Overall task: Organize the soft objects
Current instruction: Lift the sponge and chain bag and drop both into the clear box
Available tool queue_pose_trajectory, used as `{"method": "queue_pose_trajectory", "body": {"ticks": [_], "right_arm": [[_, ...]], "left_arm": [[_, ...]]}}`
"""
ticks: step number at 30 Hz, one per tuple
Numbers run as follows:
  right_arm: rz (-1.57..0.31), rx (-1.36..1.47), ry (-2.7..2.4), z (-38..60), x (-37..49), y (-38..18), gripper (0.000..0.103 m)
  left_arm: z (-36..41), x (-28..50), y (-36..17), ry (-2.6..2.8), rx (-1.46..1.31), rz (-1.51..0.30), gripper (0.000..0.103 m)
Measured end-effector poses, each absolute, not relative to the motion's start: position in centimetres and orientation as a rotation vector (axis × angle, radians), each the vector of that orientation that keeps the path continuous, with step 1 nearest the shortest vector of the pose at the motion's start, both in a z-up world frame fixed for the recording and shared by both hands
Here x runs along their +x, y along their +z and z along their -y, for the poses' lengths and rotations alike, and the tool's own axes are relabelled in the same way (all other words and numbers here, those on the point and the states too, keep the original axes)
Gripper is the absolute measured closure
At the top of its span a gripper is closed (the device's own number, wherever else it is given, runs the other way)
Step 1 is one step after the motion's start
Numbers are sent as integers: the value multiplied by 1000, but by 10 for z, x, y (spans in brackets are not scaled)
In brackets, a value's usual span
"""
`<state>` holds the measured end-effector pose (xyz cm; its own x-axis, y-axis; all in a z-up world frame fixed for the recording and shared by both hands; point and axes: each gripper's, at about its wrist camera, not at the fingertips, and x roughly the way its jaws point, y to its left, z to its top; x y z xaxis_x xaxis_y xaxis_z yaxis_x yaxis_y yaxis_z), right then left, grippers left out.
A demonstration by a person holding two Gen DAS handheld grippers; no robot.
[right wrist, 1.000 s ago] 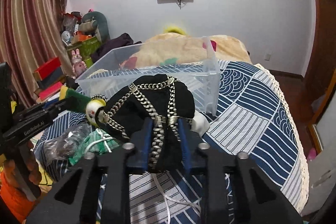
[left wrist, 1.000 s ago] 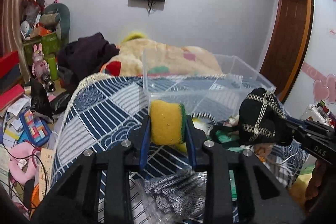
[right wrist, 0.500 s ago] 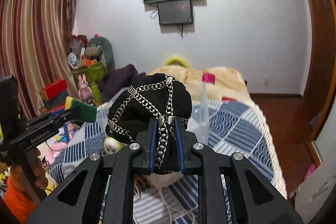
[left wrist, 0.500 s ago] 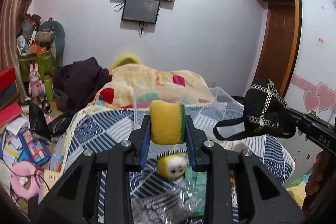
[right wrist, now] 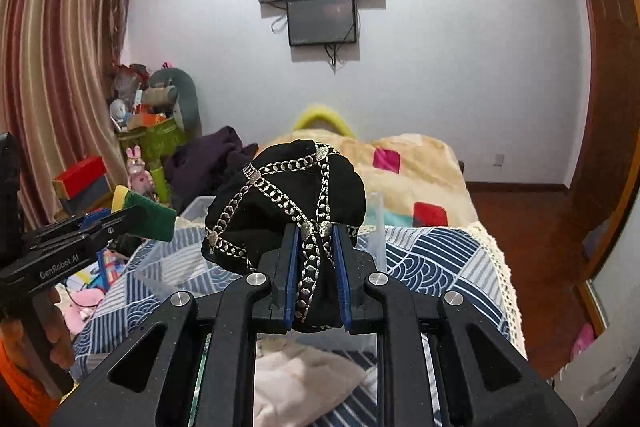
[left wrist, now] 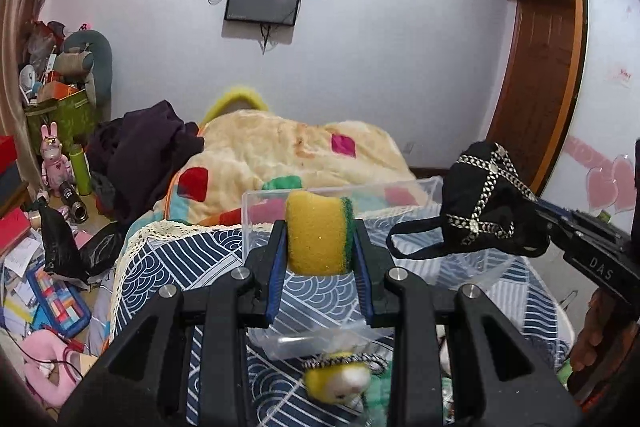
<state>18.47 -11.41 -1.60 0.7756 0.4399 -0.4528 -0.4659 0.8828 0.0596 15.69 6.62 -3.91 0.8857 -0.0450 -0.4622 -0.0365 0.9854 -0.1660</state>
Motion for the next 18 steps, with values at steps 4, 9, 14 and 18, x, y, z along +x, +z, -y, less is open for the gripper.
{"method": "queue_pose_trajectory", "body": {"ticks": [4, 9, 14, 18], "right_arm": [[-536, -88, 501, 103, 200, -25, 88], [-624, -129, 507, 89, 214, -42, 88], [-675, -166, 509, 88, 217, -51, 84], [-674, -180, 509, 89, 210, -50, 71]], "left_arm": [[-65, 180, -50, -17, -151, -546, 73], [-60, 203, -70, -22, -111, -629, 73], [-58, 211, -82, -35, -106, -673, 73], [-59, 212, -84, -31, -118, -689, 69]]}}
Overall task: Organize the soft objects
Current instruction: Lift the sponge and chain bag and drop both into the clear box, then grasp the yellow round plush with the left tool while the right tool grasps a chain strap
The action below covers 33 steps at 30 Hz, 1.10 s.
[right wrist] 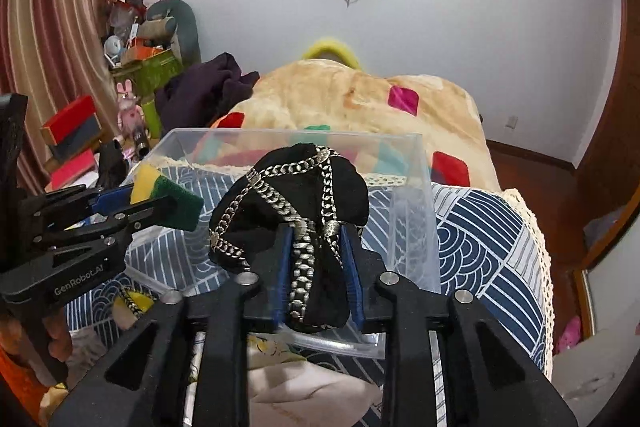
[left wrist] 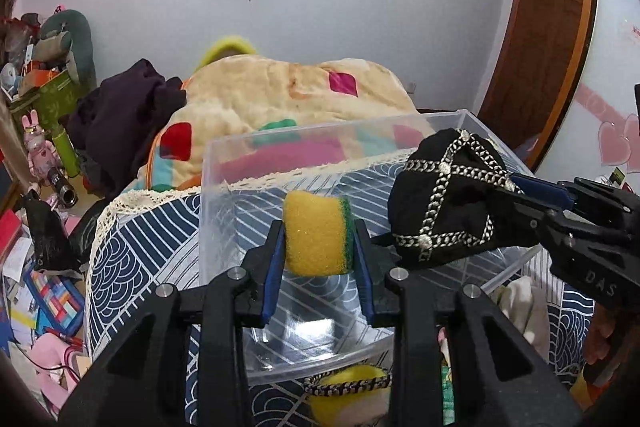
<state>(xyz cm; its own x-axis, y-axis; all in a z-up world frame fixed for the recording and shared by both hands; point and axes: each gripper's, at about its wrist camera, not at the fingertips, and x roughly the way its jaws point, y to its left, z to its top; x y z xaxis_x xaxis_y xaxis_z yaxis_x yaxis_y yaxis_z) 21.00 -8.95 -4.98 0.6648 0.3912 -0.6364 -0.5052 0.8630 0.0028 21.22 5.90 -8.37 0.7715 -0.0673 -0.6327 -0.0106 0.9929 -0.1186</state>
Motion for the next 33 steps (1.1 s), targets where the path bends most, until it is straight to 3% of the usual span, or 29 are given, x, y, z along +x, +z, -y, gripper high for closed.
{"method": "queue_pose_trajectory", "body": {"ticks": [6, 11, 25, 29, 33], "right_arm": [[-645, -154, 527, 96, 210, -38, 58], [-589, -153, 542, 100, 192, -25, 50], [-651, -221, 747, 66, 153, -57, 50], [-730, -228, 798, 49, 163, -81, 67], [-772, -231, 823, 39, 171, -91, 69]], "left_arm": [[-63, 200, -73, -37, -140, -659, 48], [-63, 177, -58, -41, -137, -615, 39], [-58, 118, -83, -77, -122, -668, 35], [-58, 116, -102, -80, -125, -716, 35], [-60, 116, -114, -83, -130, -745, 35]]}}
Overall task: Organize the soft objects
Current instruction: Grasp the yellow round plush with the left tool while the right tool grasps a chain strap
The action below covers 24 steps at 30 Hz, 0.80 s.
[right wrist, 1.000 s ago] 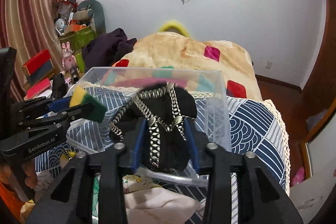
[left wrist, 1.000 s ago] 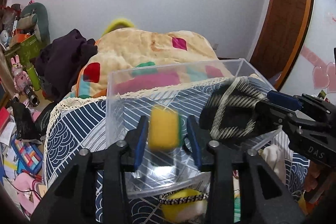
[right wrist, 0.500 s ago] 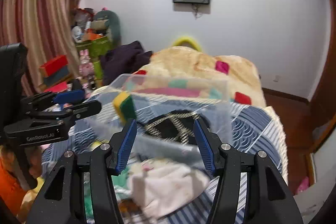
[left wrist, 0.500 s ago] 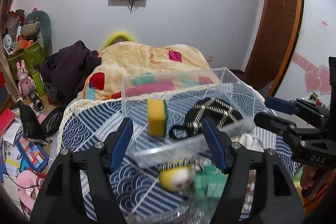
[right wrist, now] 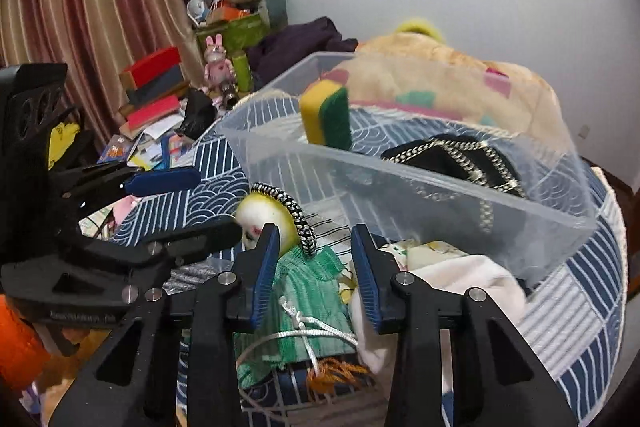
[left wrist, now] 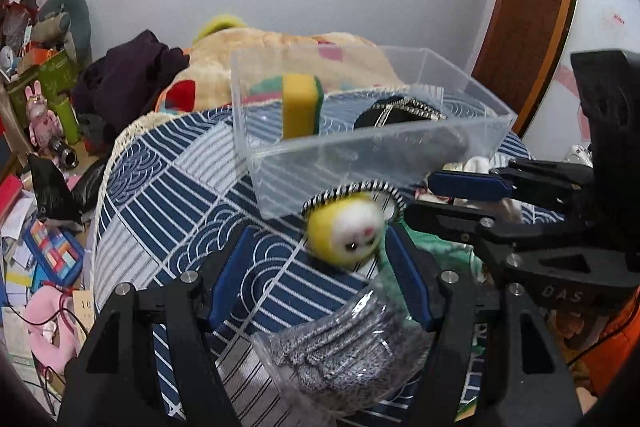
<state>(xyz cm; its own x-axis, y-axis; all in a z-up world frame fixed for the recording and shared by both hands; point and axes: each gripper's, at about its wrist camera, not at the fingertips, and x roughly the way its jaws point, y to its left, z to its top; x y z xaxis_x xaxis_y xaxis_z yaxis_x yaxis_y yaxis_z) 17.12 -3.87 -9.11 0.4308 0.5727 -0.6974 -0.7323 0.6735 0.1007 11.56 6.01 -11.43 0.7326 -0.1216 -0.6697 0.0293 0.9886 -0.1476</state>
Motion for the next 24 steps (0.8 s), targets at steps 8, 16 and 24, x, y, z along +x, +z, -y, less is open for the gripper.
{"method": "queue_pose_trajectory", "body": {"ticks": [8, 16, 24], "right_arm": [[-798, -257, 866, 21, 174, -102, 93], [-721, -235, 849, 38, 164, -90, 97], [-642, -193, 793, 68, 154, -66, 97]], "left_arm": [[-62, 115, -124, -97, -144, -759, 35], [-57, 122, -122, -115, -166, -752, 35], [-42, 137, -123, -115, -133, -757, 35]]}}
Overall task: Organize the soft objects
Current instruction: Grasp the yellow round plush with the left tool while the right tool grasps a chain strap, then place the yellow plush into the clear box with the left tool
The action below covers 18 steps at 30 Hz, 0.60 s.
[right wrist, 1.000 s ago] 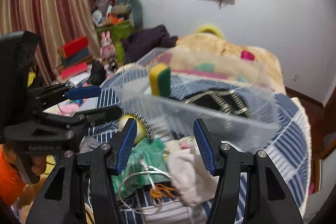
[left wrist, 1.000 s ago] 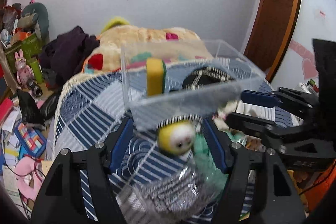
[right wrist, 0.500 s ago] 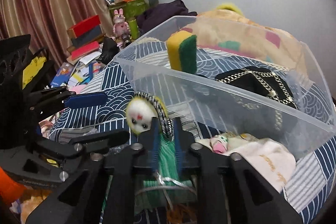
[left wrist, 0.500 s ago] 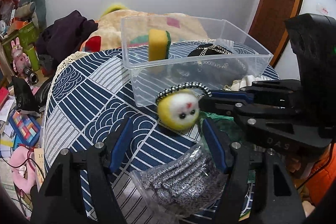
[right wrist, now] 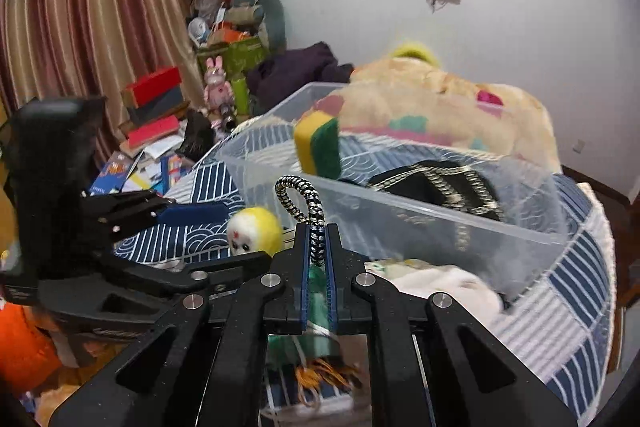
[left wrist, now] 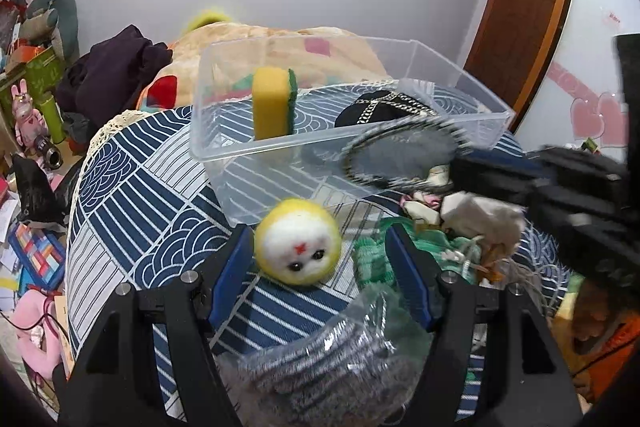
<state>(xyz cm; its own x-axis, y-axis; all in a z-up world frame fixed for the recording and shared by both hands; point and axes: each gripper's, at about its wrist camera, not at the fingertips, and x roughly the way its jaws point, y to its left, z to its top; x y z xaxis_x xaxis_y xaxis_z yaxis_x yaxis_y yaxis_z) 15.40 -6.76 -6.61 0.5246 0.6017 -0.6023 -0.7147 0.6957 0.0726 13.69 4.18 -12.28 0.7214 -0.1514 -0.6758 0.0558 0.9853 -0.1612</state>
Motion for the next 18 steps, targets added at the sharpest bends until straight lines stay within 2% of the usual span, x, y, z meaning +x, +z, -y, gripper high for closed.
{"method": "queue_pose_trajectory", "body": {"ticks": [2, 7, 18], "right_arm": [[-624, -185, 780, 75, 150, -62, 97], [-596, -163, 757, 88, 141, -55, 97], [-528, -94, 726, 107, 138, -33, 97]], "left_arm": [[-42, 143, -127, -100, -135, -768, 39], [-50, 147, -134, -72, -166, -775, 58], [-53, 120, -96, -100, -163, -673, 59]]}}
